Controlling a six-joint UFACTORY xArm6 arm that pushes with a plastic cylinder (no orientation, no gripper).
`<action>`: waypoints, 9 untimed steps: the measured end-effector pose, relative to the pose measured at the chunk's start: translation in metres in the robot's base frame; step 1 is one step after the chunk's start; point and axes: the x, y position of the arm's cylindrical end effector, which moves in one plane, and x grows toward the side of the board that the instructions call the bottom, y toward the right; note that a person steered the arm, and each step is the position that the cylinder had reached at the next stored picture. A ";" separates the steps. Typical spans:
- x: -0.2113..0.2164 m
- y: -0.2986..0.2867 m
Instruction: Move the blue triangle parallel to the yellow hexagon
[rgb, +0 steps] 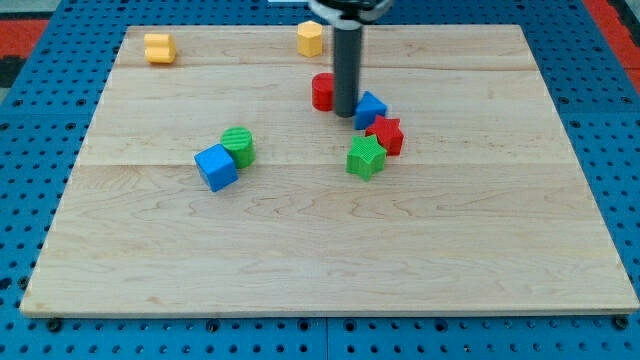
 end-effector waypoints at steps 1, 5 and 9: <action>0.021 0.005; -0.090 0.096; -0.112 0.144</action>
